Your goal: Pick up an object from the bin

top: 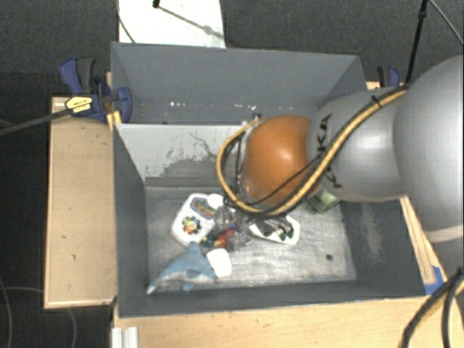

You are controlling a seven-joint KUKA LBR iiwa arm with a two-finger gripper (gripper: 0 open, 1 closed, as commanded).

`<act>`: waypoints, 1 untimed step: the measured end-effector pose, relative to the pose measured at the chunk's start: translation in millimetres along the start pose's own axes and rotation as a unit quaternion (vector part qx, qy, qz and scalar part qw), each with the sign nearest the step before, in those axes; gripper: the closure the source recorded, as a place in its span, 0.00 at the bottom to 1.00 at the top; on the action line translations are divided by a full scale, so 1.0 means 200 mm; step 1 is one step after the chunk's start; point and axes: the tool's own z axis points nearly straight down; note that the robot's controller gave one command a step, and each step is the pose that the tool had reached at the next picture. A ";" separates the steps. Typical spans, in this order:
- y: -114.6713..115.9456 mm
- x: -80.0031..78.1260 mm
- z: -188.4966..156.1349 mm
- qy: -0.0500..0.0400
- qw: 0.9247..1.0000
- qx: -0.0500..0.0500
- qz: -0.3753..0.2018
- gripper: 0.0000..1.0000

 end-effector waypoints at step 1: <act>0.00 0.00 0.00 0.000 1.000 0.000 0.001 1.00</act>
Offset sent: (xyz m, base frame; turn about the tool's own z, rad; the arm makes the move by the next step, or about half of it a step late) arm 0.0001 0.0001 0.0666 0.0000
